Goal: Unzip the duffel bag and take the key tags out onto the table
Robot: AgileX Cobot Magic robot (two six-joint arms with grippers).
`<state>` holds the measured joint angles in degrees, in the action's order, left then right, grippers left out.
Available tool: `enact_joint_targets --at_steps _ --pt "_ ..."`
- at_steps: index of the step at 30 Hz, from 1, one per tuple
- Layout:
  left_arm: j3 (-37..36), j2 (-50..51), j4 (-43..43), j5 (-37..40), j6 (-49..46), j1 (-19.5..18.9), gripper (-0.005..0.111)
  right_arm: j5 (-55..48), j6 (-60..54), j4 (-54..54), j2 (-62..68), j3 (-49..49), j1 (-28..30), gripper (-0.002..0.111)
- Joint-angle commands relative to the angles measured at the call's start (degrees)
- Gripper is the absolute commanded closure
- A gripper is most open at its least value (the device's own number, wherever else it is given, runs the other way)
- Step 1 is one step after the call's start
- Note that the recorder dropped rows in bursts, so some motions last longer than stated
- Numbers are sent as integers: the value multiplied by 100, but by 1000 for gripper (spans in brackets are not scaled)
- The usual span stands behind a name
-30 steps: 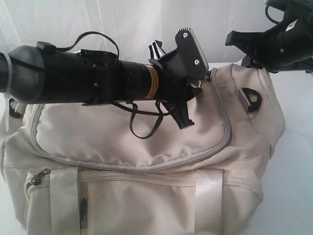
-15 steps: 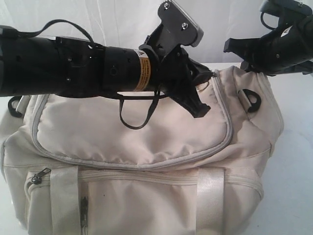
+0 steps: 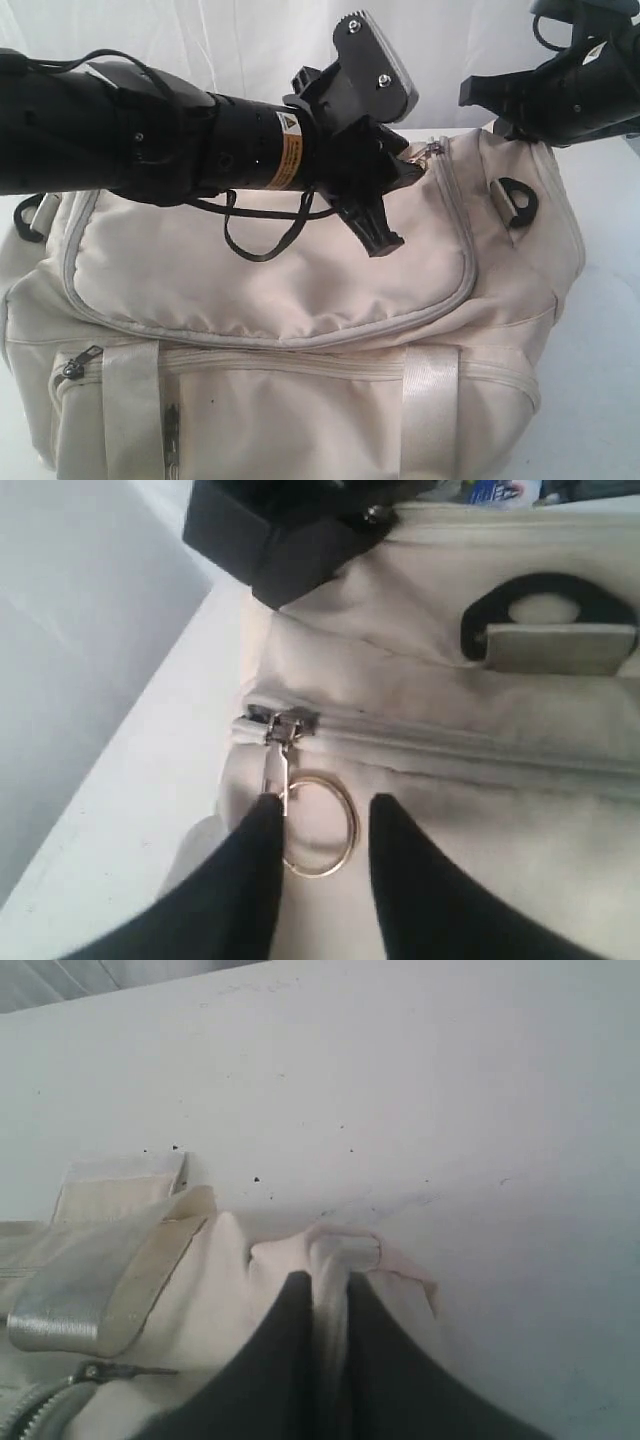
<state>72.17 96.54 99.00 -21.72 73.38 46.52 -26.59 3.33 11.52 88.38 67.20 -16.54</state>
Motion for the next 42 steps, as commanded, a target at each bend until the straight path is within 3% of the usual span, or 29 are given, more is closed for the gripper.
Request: enact_joint_targets --at_steps 1,8,19,27,35,42 --pt "-26 29 95 87 -545 -8 47 486 -105 -92 -165 70 58 108" --pt "-2 467 95 573 -1850 102 47 486 -94 -72 -165 70 58 108" --pt "-2 622 81 977 -2125 335 53 520 -20 -67 -165 70 58 108" --pt "78 760 -868 1293 -2751 456 53 520 -20 -67 -165 70 58 108" --pt "633 1013 -1178 1232 -2855 456 53 530 -20 -59 -165 70 58 108" --pt "726 1085 -1178 1232 -2855 456 77 569 -20 -59 -165 70 58 108"
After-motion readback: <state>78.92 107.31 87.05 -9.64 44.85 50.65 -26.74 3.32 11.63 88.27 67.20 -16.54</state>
